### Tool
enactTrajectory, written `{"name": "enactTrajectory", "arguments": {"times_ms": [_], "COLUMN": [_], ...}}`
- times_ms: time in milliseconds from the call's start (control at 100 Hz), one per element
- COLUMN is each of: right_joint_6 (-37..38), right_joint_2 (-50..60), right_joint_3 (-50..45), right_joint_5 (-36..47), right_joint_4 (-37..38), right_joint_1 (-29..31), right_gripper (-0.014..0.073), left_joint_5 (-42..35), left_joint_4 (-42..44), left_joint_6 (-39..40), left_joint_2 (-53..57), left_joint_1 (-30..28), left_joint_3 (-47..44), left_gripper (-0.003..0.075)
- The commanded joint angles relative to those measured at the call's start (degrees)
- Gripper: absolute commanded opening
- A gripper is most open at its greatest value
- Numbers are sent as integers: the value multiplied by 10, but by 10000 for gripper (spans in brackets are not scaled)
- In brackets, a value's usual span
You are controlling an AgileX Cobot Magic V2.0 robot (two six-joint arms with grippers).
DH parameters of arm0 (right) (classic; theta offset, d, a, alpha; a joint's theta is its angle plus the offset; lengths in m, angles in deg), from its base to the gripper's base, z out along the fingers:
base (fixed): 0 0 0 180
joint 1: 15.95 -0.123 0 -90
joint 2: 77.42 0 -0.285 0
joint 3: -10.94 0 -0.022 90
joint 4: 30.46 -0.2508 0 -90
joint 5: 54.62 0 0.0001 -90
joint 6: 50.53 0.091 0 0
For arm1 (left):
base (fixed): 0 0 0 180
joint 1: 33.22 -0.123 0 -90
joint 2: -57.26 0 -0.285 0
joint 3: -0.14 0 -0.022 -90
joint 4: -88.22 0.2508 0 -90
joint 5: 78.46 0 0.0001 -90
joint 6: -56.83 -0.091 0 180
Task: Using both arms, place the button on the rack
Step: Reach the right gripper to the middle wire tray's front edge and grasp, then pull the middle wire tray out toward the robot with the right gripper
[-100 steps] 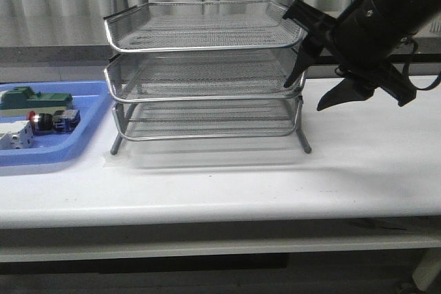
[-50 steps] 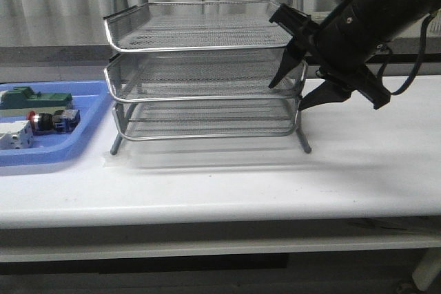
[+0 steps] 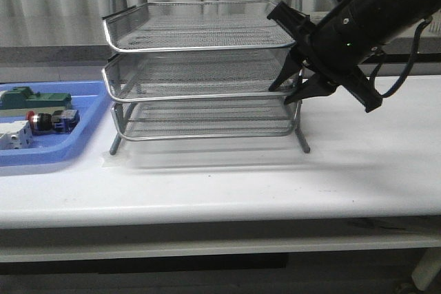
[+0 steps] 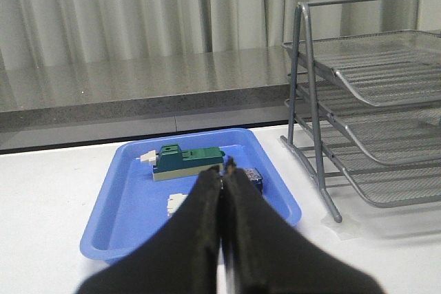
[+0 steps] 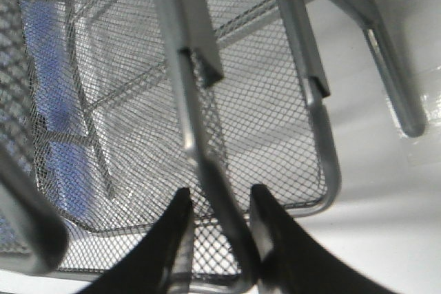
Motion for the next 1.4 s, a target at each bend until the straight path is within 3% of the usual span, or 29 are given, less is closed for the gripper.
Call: {"name": "enactTrajectory", "arguments": {"times_ms": [0,500,1390], "right_joint_6": [-18,-59,-79], "right_joint_2": [25,32,182], "right_joint_3": [17,-9,-218], "right_joint_5": [-21,-78,-67], "right_joint_4": [3,21,61], "right_joint_1": [-1,-1,-1], "right_gripper": [121,121,121], "left_joint_5": [-47,-47,-47], "left_joint_4": [-2,-2,-2], "left_joint_6": [6,6,6], "left_joint_2": [18,18,18], "left_joint_1": [-1,-1,-1], "left_joint_3": [-32,-32,-32], "left_gripper": [-21,-21,-21]}}
